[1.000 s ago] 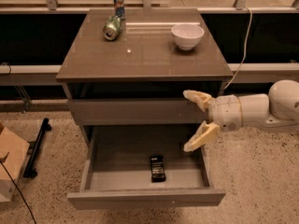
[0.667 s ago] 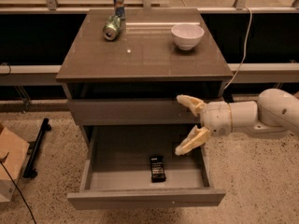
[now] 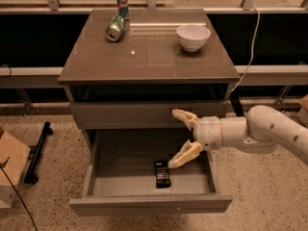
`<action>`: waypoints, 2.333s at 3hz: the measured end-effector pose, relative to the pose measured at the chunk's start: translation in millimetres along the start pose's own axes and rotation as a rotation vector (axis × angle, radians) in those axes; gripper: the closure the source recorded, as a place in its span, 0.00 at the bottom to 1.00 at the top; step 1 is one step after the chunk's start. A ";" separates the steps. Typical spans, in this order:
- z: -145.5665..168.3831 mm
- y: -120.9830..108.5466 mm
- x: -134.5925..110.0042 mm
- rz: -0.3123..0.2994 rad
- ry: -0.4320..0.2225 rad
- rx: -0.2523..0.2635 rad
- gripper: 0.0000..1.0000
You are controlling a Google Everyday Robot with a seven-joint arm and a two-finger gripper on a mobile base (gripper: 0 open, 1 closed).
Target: Pick rxbar chocolate from middle drawer and place on counter
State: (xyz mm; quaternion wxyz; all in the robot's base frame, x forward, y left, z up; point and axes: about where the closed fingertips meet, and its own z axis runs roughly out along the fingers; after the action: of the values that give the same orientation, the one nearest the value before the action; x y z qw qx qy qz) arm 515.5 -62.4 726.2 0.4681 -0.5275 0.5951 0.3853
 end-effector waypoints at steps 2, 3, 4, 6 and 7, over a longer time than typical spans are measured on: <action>25.6 9.0 47.9 0.067 0.004 0.015 0.00; 39.0 12.3 72.7 0.109 0.010 0.006 0.00; 39.4 12.4 72.7 0.109 0.009 0.005 0.00; 47.1 0.1 103.7 0.086 0.075 0.065 0.00; 46.4 -8.0 128.7 0.090 0.132 0.082 0.00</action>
Offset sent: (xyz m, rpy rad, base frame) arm -0.0085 0.0146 -0.0886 0.0054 0.1097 -0.0586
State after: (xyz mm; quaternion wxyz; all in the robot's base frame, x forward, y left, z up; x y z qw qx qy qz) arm 529.7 -53.8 590.2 0.4312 -0.5047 0.6632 0.3456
